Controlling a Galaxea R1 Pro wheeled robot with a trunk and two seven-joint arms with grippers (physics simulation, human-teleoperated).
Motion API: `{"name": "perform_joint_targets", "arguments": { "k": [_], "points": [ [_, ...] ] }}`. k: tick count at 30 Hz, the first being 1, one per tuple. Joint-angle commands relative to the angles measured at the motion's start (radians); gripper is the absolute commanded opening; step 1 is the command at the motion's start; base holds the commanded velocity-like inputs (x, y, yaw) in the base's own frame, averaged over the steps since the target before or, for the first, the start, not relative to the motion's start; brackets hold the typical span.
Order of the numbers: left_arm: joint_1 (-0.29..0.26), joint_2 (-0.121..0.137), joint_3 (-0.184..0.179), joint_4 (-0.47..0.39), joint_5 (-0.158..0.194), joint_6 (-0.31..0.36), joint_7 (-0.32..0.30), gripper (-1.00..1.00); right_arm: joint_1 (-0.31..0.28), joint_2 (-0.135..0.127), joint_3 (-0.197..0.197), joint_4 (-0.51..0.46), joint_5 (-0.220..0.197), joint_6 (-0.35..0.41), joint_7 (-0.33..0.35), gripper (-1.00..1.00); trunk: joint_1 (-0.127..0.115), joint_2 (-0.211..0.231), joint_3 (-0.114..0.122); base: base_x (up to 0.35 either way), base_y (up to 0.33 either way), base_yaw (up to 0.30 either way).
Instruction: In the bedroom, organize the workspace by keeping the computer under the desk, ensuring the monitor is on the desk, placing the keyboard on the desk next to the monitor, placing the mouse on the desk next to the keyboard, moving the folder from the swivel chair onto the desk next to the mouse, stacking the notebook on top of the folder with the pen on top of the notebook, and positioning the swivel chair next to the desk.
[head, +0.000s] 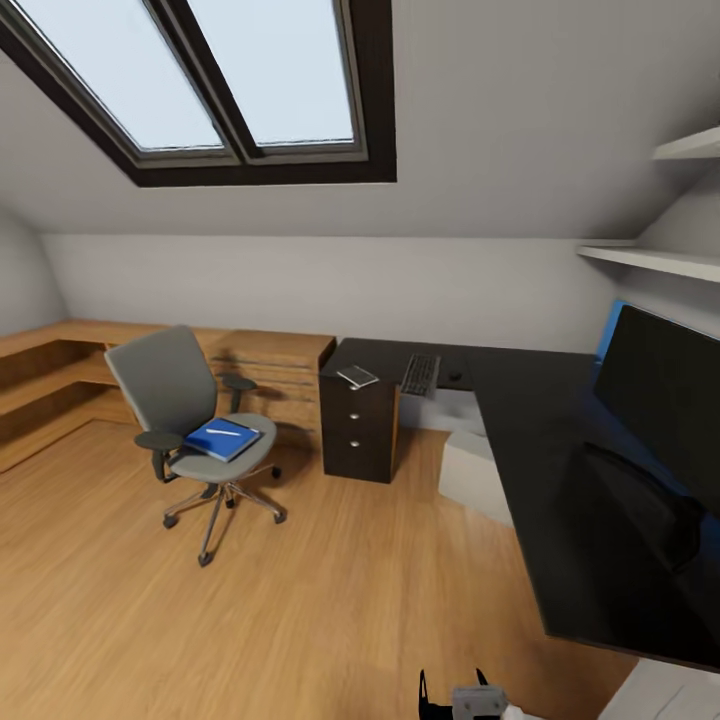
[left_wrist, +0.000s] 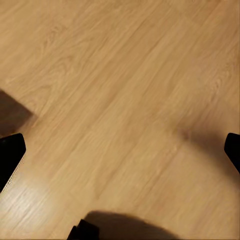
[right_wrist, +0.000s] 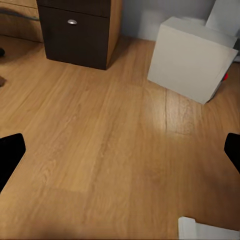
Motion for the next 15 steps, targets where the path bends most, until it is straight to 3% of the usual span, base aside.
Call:
{"name": "perform_joint_targets", "arguments": {
  "k": [1,15],
  "points": [
    [0.0,0.001,-0.001,0.001,0.009,-0.003,-0.002,1.0,-0.001,0.0,0.009,0.001,-0.01,-0.004,-0.003,1.0,0.001,-0.001,-0.001,0.263,0.242,-0.219],
    [0.0,0.001,-0.001,0.001,0.009,-0.003,-0.001,1.0,-0.001,0.001,0.009,0.001,-0.01,-0.004,-0.003,1.0,0.001,-0.001,-0.001,0.281,0.218,-0.253]
  ]
}}
